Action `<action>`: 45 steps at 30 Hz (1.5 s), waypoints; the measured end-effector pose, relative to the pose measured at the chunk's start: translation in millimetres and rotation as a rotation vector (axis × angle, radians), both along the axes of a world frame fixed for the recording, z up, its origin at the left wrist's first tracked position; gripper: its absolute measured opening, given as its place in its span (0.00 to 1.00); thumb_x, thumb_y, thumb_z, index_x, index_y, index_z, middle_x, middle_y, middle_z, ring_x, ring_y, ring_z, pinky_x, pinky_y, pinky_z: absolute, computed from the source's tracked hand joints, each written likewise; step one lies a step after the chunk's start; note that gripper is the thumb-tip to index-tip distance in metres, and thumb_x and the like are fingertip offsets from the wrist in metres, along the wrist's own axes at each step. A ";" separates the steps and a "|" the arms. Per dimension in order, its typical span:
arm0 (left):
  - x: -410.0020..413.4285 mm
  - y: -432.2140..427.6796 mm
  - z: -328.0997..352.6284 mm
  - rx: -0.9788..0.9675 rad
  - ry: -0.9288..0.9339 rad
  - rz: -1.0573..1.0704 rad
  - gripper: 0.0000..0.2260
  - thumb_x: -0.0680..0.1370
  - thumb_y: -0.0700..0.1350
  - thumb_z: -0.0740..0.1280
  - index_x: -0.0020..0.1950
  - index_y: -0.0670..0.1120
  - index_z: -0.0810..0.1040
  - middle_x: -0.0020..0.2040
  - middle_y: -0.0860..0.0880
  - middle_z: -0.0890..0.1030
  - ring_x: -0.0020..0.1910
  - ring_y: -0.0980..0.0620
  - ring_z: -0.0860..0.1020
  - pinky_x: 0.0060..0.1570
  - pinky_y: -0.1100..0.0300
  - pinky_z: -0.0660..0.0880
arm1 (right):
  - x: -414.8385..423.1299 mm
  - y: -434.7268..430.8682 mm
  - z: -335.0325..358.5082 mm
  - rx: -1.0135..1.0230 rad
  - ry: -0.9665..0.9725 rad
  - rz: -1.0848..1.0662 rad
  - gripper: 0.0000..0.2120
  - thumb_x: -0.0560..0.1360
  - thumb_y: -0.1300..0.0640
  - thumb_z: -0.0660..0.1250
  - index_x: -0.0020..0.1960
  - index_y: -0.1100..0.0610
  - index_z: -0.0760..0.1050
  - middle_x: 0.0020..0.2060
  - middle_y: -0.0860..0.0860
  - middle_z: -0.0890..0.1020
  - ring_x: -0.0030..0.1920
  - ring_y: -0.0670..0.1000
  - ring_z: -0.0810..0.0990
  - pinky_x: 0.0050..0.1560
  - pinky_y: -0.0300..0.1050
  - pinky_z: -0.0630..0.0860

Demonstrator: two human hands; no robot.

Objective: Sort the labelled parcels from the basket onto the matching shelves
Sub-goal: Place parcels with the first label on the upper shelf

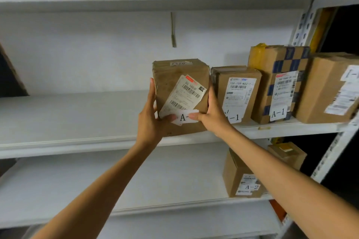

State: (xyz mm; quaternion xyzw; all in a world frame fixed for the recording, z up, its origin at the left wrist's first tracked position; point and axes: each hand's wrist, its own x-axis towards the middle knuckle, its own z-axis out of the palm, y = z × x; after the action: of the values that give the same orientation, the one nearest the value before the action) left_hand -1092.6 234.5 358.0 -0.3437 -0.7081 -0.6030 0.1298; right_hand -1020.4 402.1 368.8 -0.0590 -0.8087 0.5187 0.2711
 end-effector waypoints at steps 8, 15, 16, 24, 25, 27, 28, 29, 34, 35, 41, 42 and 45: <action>-11.2 9.0 -3.6 0.042 0.009 -0.066 0.46 0.71 0.36 0.74 0.79 0.56 0.50 0.70 0.54 0.73 0.64 0.50 0.75 0.44 0.67 0.79 | -0.7 -7.0 -11.7 0.035 0.028 -0.153 0.49 0.71 0.66 0.72 0.78 0.45 0.44 0.72 0.47 0.65 0.69 0.43 0.64 0.66 0.43 0.69; -13.1 8.8 -4.1 0.013 0.002 -0.060 0.46 0.71 0.37 0.74 0.78 0.58 0.49 0.66 0.57 0.73 0.61 0.54 0.76 0.44 0.69 0.78 | 11.0 -16.0 -18.4 0.022 -0.026 -0.172 0.52 0.69 0.69 0.72 0.78 0.45 0.43 0.74 0.47 0.63 0.64 0.42 0.67 0.43 0.20 0.69; -13.5 9.4 -4.2 0.010 0.002 -0.060 0.46 0.71 0.37 0.73 0.78 0.58 0.49 0.66 0.57 0.73 0.61 0.54 0.76 0.44 0.70 0.77 | 14.3 -16.9 -19.4 0.009 -0.050 -0.164 0.53 0.69 0.69 0.72 0.78 0.45 0.42 0.73 0.47 0.64 0.63 0.41 0.67 0.42 0.21 0.69; -8.2 6.9 0.4 -0.041 -0.004 -0.041 0.46 0.71 0.37 0.74 0.77 0.61 0.48 0.69 0.51 0.73 0.62 0.49 0.77 0.40 0.74 0.76 | 50.2 -18.9 -1.4 0.020 -0.148 -0.170 0.35 0.71 0.67 0.71 0.74 0.55 0.61 0.61 0.48 0.74 0.58 0.46 0.74 0.45 0.29 0.72; -8.1 5.0 1.0 -0.061 -0.013 -0.028 0.46 0.71 0.37 0.74 0.77 0.61 0.49 0.68 0.49 0.74 0.61 0.48 0.78 0.40 0.73 0.77 | 54.1 -18.7 2.6 0.071 -0.153 -0.183 0.31 0.72 0.67 0.71 0.71 0.56 0.64 0.59 0.49 0.75 0.55 0.46 0.75 0.42 0.28 0.72; -7.5 -0.8 1.9 -0.126 -0.037 0.006 0.45 0.70 0.38 0.75 0.77 0.59 0.53 0.66 0.46 0.76 0.57 0.47 0.80 0.41 0.67 0.78 | 57.5 -18.6 8.6 0.187 -0.142 -0.223 0.26 0.71 0.65 0.72 0.66 0.57 0.69 0.55 0.48 0.77 0.47 0.44 0.77 0.40 0.29 0.73; -7.2 -4.2 2.6 -0.164 -0.050 0.023 0.43 0.70 0.39 0.76 0.76 0.58 0.55 0.64 0.47 0.77 0.54 0.47 0.80 0.43 0.63 0.79 | 57.4 -18.3 10.9 0.253 -0.117 -0.249 0.24 0.70 0.63 0.73 0.63 0.57 0.70 0.54 0.49 0.77 0.46 0.44 0.77 0.40 0.31 0.74; -6.6 -8.4 3.4 -0.205 -0.066 0.041 0.42 0.69 0.40 0.77 0.75 0.56 0.58 0.62 0.47 0.78 0.51 0.48 0.81 0.44 0.59 0.79 | 56.2 -17.7 12.9 0.331 -0.089 -0.277 0.23 0.69 0.62 0.74 0.61 0.57 0.71 0.54 0.49 0.77 0.47 0.44 0.77 0.41 0.31 0.74; 4.9 -33.5 10.4 -0.456 -0.078 0.213 0.30 0.66 0.48 0.79 0.66 0.51 0.73 0.52 0.51 0.82 0.49 0.51 0.81 0.50 0.52 0.80 | 36.7 -31.2 25.9 0.670 -0.015 -0.127 0.20 0.70 0.58 0.74 0.59 0.58 0.74 0.58 0.52 0.78 0.55 0.49 0.77 0.48 0.45 0.79; 8.3 -39.7 12.1 -0.509 -0.057 0.249 0.28 0.67 0.49 0.78 0.64 0.52 0.74 0.50 0.52 0.82 0.49 0.53 0.81 0.51 0.52 0.80 | 31.2 -38.0 26.5 0.712 -0.041 -0.041 0.19 0.70 0.58 0.74 0.59 0.58 0.74 0.58 0.52 0.78 0.55 0.51 0.77 0.50 0.47 0.79; 32.1 -95.9 13.7 -0.726 -0.059 0.470 0.17 0.68 0.49 0.76 0.55 0.54 0.79 0.47 0.54 0.82 0.49 0.53 0.80 0.51 0.54 0.78 | 1.8 -85.0 9.8 0.792 -0.174 0.347 0.24 0.68 0.55 0.75 0.62 0.57 0.74 0.57 0.53 0.79 0.54 0.53 0.77 0.53 0.50 0.77; 38.4 -107.5 10.9 -0.749 -0.090 0.497 0.16 0.68 0.48 0.76 0.54 0.54 0.79 0.46 0.54 0.82 0.49 0.52 0.81 0.50 0.54 0.78 | -1.2 -92.6 5.8 0.808 -0.190 0.410 0.24 0.67 0.55 0.75 0.61 0.56 0.74 0.56 0.52 0.80 0.53 0.52 0.78 0.52 0.47 0.77; 64.4 -143.1 1.6 -0.767 -0.199 0.597 0.15 0.66 0.47 0.78 0.50 0.54 0.79 0.42 0.54 0.81 0.45 0.52 0.80 0.50 0.53 0.79 | -5.8 -119.3 -6.8 0.802 -0.215 0.596 0.25 0.66 0.54 0.76 0.61 0.56 0.74 0.55 0.52 0.79 0.53 0.52 0.78 0.53 0.47 0.77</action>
State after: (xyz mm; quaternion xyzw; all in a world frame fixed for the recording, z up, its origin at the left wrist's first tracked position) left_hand -1028.3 91.4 359.6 -0.0897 -0.9555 -0.2653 0.0930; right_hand -1026.2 282.9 362.0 0.2298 -0.9492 0.2131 0.0279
